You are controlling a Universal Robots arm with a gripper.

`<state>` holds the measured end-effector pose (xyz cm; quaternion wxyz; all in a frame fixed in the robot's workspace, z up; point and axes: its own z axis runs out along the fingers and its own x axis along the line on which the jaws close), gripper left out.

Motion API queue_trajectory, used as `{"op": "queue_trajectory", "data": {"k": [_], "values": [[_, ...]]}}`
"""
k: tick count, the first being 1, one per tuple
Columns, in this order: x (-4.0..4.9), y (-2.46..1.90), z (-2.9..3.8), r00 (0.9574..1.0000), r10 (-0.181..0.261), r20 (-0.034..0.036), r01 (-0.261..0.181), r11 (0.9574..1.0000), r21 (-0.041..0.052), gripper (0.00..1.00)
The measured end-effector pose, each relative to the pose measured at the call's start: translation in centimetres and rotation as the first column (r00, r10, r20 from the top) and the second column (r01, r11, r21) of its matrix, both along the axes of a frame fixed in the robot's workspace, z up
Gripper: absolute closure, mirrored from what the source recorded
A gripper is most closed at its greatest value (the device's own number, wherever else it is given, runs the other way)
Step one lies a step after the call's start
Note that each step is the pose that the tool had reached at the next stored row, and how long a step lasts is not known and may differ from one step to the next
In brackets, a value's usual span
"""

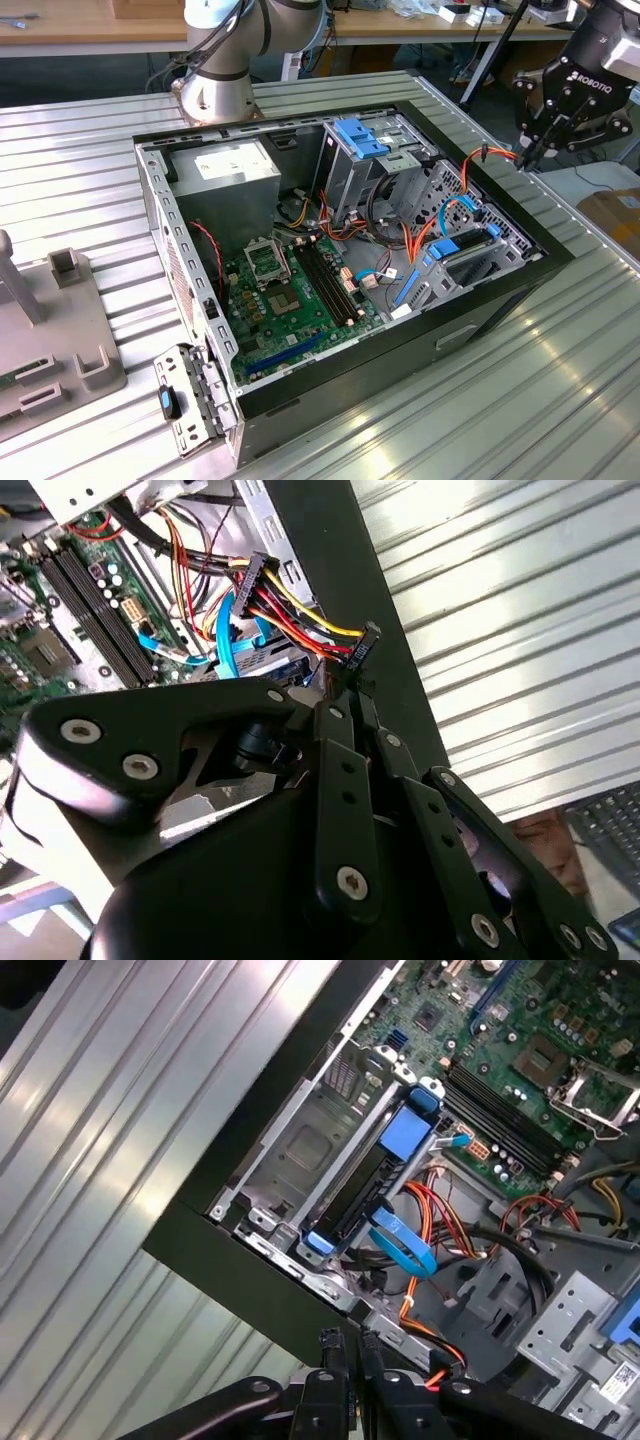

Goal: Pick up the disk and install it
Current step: 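Insert the first disk wire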

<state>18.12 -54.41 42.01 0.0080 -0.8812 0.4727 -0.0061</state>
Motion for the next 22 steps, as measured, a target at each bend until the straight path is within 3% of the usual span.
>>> {"op": "queue_trajectory", "data": {"k": [3, 5, 7, 10, 11, 13, 17, 22], "values": [[0.00, 0.00, -0.01, 0.9985, -0.055, 0.0000, 0.055, 0.9985, 0.0000, 0.84], [0.00, 0.00, -0.02, 0.9951, -0.099, 0.0000, 0.099, 0.9951, 0.0000, 0.84], [0.00, 0.00, -0.04, 0.9860, -0.167, 0.0000, 0.167, 0.9860, 0.0000, 0.84], [0.00, 0.00, -0.05, 0.9756, -0.220, 0.0000, 0.220, 0.9756, 0.0001, 0.84], [0.00, 0.00, -0.05, 0.9705, -0.241, 0.0000, 0.241, 0.9705, 0.0000, 0.84], [0.00, 0.00, -0.07, 0.9441, -0.330, 0.0001, 0.330, 0.9441, 0.0000, 0.84], [0.00, 0.00, -0.09, 0.9177, -0.397, 0.0000, 0.397, 0.9177, 0.0000, 0.84], [-0.16, -0.02, -0.10, 0.9175, -0.398, 0.0000, 0.398, 0.9175, 0.0001, 0.84]]}}
